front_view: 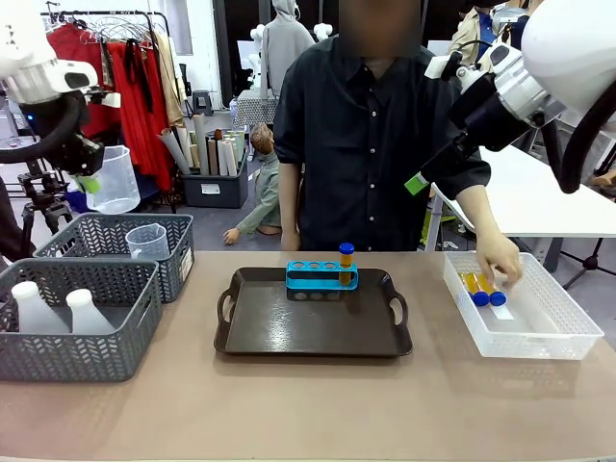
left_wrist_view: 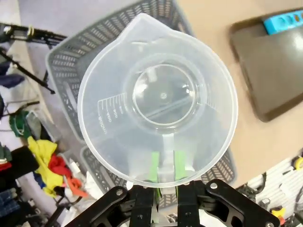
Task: Prepare the laboratory tools.
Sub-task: Pick up one Large Measuring Cup and place it on the Handle tray.
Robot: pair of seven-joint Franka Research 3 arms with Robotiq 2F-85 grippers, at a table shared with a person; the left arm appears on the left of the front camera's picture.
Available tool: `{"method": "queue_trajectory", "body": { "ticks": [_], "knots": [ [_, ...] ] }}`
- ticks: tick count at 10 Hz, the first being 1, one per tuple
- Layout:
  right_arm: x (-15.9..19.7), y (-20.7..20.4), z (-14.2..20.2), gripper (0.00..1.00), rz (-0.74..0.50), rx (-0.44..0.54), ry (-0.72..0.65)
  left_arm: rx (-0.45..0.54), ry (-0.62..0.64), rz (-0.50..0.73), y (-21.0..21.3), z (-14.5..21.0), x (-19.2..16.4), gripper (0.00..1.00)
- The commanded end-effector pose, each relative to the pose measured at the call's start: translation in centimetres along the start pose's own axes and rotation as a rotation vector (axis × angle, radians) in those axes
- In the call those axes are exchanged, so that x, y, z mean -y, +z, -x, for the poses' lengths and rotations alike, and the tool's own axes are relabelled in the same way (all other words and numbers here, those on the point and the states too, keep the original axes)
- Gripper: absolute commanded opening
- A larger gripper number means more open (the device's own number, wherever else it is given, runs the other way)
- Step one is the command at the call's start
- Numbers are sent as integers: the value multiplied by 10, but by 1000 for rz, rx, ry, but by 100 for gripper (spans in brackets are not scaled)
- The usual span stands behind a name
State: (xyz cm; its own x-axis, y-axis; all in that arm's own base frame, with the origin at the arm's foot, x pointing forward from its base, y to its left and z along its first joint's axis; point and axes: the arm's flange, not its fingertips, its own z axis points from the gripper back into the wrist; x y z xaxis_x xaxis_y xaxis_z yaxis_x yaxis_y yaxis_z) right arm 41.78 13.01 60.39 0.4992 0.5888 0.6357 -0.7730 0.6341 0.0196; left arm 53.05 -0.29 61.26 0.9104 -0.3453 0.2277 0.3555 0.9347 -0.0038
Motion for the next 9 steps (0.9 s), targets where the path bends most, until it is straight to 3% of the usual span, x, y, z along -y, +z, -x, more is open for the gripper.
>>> {"method": "queue_trajectory", "body": {
  "ticks": [1, 2, 7, 9],
  "knots": [
    [0, 0, 1, 100, -8, 7, 0, 13, -58, 82, 9, 3, -1, 0],
    [0, 0, 1, 100, -8, 7, 0, 0, 0, 0, 0, 0, 0, 0],
    [0, 0, 1, 100, -8, 7, 0, -5, -18, 22, -2, 0, 1, 0],
    [0, 0, 1, 100, -8, 7, 0, 38, -223, -6, 24, 5, 29, 0]
  ]
}}
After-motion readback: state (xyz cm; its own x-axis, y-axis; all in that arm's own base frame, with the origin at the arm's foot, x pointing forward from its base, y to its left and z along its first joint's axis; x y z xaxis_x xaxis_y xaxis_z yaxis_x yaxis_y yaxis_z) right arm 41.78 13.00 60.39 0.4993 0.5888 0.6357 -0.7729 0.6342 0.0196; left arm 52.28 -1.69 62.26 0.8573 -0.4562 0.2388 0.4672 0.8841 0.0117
